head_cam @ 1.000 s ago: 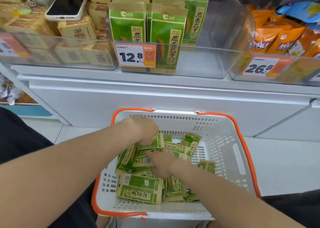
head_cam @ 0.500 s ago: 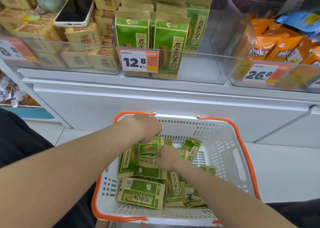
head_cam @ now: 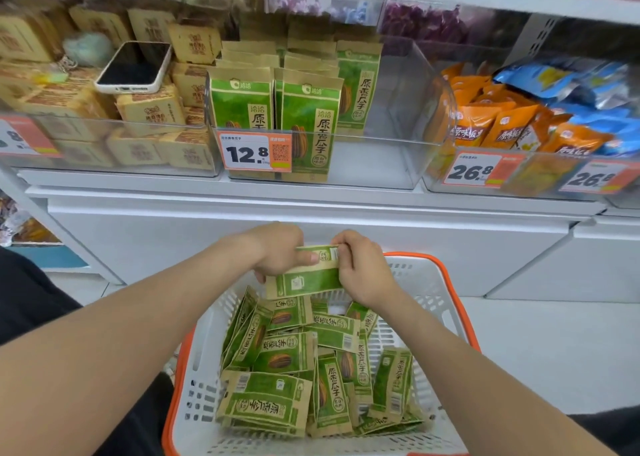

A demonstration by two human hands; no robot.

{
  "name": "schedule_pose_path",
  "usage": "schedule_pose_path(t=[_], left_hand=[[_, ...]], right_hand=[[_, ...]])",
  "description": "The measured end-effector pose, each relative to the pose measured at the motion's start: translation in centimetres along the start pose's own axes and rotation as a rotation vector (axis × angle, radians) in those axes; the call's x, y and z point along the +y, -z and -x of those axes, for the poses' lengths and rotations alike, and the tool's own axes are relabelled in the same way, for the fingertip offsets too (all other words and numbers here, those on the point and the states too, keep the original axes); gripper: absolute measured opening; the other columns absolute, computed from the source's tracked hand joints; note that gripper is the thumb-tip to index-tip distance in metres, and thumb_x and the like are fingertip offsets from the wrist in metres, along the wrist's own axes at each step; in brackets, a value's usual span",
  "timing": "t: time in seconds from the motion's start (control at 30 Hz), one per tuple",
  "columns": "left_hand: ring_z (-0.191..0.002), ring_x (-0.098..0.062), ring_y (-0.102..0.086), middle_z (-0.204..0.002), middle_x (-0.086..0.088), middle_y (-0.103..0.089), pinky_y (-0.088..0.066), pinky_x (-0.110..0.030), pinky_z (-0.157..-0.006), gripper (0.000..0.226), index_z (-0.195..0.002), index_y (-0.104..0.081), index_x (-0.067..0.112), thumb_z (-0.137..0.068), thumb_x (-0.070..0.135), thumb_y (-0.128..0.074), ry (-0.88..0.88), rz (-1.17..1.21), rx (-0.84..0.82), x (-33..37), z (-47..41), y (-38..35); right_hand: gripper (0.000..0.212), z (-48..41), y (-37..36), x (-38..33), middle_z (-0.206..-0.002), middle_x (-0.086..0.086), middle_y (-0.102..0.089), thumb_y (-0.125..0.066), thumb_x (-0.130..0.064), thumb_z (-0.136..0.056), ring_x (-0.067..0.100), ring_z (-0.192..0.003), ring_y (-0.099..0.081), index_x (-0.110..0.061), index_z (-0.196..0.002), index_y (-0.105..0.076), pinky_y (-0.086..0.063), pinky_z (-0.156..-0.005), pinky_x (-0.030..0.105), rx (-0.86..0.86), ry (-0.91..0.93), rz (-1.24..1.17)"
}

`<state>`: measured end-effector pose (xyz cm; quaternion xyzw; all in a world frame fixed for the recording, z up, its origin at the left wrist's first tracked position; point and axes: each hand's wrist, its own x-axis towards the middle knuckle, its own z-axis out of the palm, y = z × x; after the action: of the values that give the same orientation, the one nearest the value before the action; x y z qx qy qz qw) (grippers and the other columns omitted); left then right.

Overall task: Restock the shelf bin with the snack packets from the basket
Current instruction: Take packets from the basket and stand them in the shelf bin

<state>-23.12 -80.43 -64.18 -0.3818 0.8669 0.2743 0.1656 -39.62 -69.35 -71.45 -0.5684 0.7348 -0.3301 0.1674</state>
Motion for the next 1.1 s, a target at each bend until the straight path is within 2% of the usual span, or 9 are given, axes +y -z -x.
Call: schedule_pose_path(t=[0.1, 0.3, 0.4, 0.5, 0.6, 0.73, 0.87, 0.97, 1.1], left_hand=[[-0.066, -0.030, -0.072, -0.078, -0.012, -0.068, -0.053, -0.029, -0.045, 0.051, -0.085, -0.065, 0.007, -0.104, 0.054, -0.057, 0.029, 0.153, 0.075, 0.7, 0.6, 1.1], [-0.042, -0.024, -0.047, -0.054, -0.007, -0.056, -0.048, -0.031, -0.050, 0.040, -0.088, -0.062, 0.003, -0.110, 0.034, -0.051, 0.172, 0.581, 0.230, 1.4, 1.3, 2.3], [-0.039, -0.017, -0.046, -0.058, -0.009, -0.062, -0.050, -0.026, -0.046, 0.032, -0.100, -0.068, -0.003, -0.106, 0.017, -0.043, 0.222, 0.824, 0.207, 2.5, 2.2, 2.8], [-0.041, -0.020, -0.049, -0.065, -0.010, -0.066, -0.055, -0.032, -0.054, 0.056, -0.105, -0.066, 0.002, -0.109, 0.049, -0.036, 0.215, 1.092, 0.291, 3.3, 2.9, 3.4], [-0.058, -0.026, -0.062, -0.079, -0.010, -0.069, -0.061, -0.039, -0.060, 0.072, -0.100, -0.069, 0.012, -0.105, 0.071, -0.027, 0.098, 0.903, 0.544, 3.5, 2.8, 3.3], [-0.093, -0.024, -0.067, -0.094, -0.005, -0.073, -0.055, -0.047, -0.090, 0.063, -0.103, -0.068, 0.016, -0.111, 0.059, -0.023, -0.118, 0.663, 0.699, 3.9, 2.3, 2.3], [-0.068, -0.015, -0.057, -0.070, -0.005, -0.062, -0.032, -0.035, -0.061, 0.056, -0.076, -0.057, 0.014, -0.116, 0.038, -0.026, -0.128, 0.585, 0.944, 4.6, 2.7, 2.4], [-0.060, -0.006, -0.046, -0.063, 0.006, -0.048, -0.024, -0.031, -0.055, 0.050, -0.067, -0.041, 0.024, -0.116, 0.029, -0.030, -0.147, 0.554, 1.148, 5.4, 3.3, 3.0], [-0.055, -0.009, -0.042, -0.057, 0.007, -0.043, -0.020, -0.034, -0.054, 0.053, -0.063, -0.036, 0.025, -0.116, 0.030, -0.035, -0.127, 0.508, 1.219, 5.4, 3.4, 4.3]], right_hand=[[0.032, 0.7, 0.5, -0.4, -0.120, -0.005, -0.064, -0.042, -0.028, -0.104, 0.016, -0.112, -0.058, -0.020, -0.128, -0.062, -0.040, -0.099, 0.040, 0.156, 0.202, 0.166], [0.063, 1.5, 1.3, -0.4, -0.145, 0.005, -0.059, -0.054, -0.046, -0.095, 0.024, -0.143, -0.047, -0.013, -0.149, -0.049, -0.030, -0.121, 0.046, 0.073, 0.560, 0.259], [0.041, 1.5, 1.0, -1.8, -0.123, 0.002, -0.066, -0.050, -0.041, -0.103, 0.024, -0.110, -0.061, -0.019, -0.137, -0.051, -0.050, -0.093, 0.045, 0.171, 0.411, 0.135], [0.039, 0.4, 1.8, -3.3, -0.090, 0.000, -0.067, -0.034, -0.049, -0.107, 0.028, -0.077, -0.060, -0.019, -0.123, -0.053, -0.044, -0.062, 0.040, 0.247, 0.169, 0.002], [0.037, -0.4, 3.0, -4.1, -0.068, -0.007, -0.060, -0.035, -0.050, -0.109, 0.018, -0.061, -0.055, -0.021, -0.097, -0.056, -0.036, -0.055, 0.036, 0.309, 0.126, -0.088], [0.044, -0.9, 3.9, -5.6, -0.052, -0.011, -0.044, -0.050, -0.033, -0.110, 0.009, -0.050, -0.041, -0.024, -0.066, -0.046, -0.029, -0.051, 0.026, 0.341, 0.104, -0.273], [0.053, -1.3, 4.4, -8.0, -0.049, -0.010, -0.035, -0.044, -0.034, -0.111, 0.008, -0.050, -0.032, -0.022, -0.060, -0.038, -0.026, -0.052, 0.031, 0.388, 0.103, -0.304], [0.052, -1.3, 4.7, -9.9, -0.055, -0.007, -0.039, -0.040, -0.037, -0.113, 0.009, -0.054, -0.034, -0.019, -0.064, -0.042, -0.027, -0.053, 0.035, 0.424, 0.068, -0.484], [0.054, -2.2, 5.2, -11.0, -0.072, 0.009, -0.052, -0.048, -0.048, -0.108, 0.019, -0.067, -0.043, 0.002, -0.091, -0.059, -0.035, -0.059, 0.038, 0.342, -0.005, -0.826]])
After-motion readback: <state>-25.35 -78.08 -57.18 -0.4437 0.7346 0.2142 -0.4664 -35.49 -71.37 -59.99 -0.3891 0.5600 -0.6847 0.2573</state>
